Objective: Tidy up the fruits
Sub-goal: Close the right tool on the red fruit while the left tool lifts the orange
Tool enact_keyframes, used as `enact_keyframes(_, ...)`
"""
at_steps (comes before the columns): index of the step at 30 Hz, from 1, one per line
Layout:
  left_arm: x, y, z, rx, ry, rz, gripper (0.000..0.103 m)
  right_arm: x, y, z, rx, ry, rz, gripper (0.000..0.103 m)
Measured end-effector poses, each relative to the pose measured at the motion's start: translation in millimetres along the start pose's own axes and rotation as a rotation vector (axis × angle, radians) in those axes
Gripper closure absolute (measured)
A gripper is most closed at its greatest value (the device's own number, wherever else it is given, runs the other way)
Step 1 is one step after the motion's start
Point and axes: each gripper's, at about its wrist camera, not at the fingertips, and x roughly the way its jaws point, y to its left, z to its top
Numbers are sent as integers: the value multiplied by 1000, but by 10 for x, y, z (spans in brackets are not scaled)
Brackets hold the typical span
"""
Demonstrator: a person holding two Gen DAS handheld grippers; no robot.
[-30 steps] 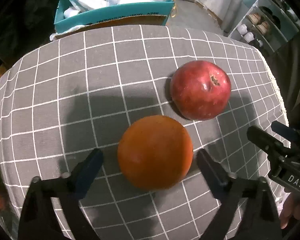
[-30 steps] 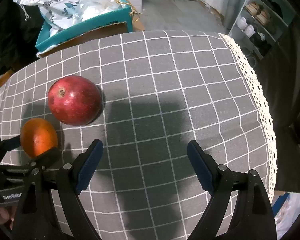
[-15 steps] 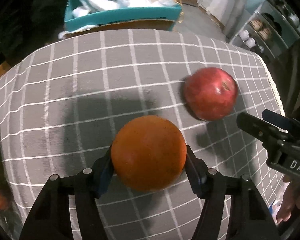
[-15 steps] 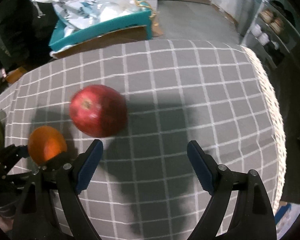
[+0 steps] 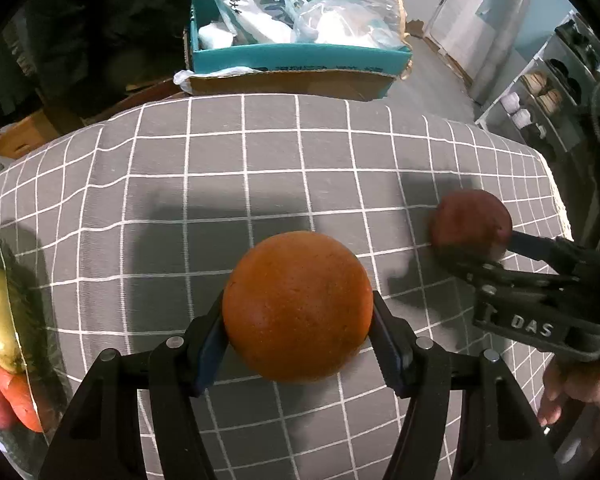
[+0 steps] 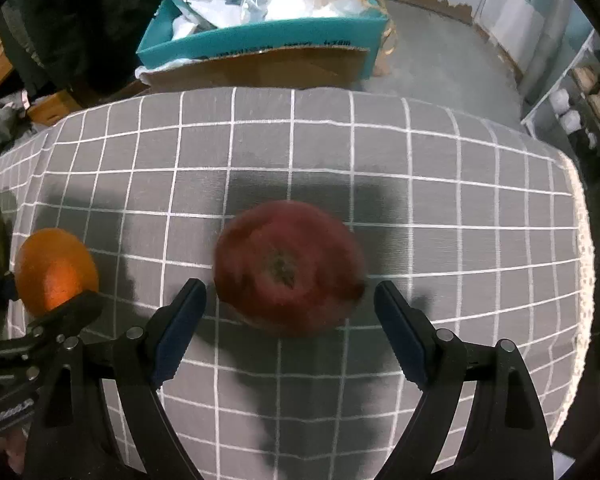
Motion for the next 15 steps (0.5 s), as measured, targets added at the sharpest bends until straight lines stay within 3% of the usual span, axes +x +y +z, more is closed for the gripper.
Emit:
enact_keyframes(7, -33, 47, -3, -2, -6, -1, 37, 131, -48, 45, 42, 2, -4, 17)
enact_keyframes(10, -56, 69, 1, -1, -9, 1, 37, 130, -58, 41, 50, -8, 12, 25)
enact_keyframes(15, -101, 83, 17, -8, -16, -1, 37, 96, -50, 19, 48, -18, 4, 26)
